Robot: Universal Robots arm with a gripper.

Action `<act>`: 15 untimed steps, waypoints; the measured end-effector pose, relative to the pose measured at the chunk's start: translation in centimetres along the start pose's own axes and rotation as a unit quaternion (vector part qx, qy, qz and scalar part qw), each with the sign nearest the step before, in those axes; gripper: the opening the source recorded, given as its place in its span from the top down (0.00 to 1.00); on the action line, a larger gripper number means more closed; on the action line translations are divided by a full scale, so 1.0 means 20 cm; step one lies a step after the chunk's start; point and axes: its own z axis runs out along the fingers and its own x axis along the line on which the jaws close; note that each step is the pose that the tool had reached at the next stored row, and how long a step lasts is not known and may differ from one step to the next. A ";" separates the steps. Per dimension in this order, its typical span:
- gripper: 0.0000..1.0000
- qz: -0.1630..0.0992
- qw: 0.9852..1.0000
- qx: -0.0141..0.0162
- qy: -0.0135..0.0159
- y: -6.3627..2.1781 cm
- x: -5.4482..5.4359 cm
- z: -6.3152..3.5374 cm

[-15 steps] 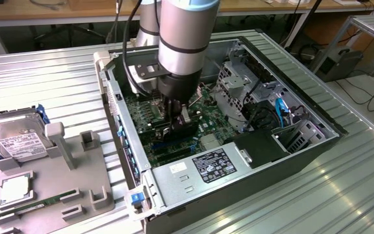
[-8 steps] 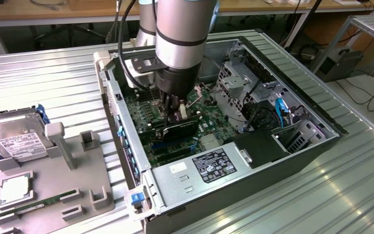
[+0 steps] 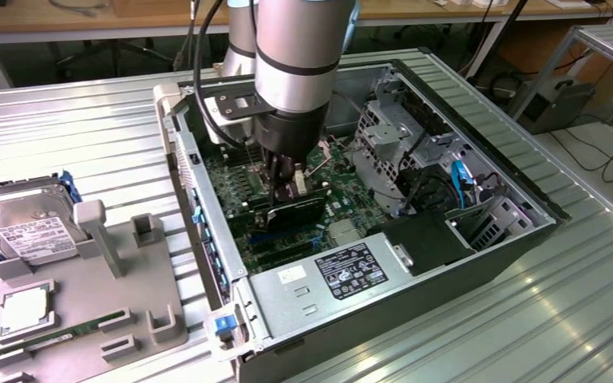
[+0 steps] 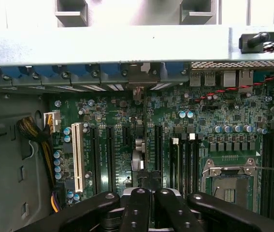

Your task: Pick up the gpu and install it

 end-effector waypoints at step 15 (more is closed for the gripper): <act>0.89 0.000 1.000 0.000 0.000 0.013 0.00 0.036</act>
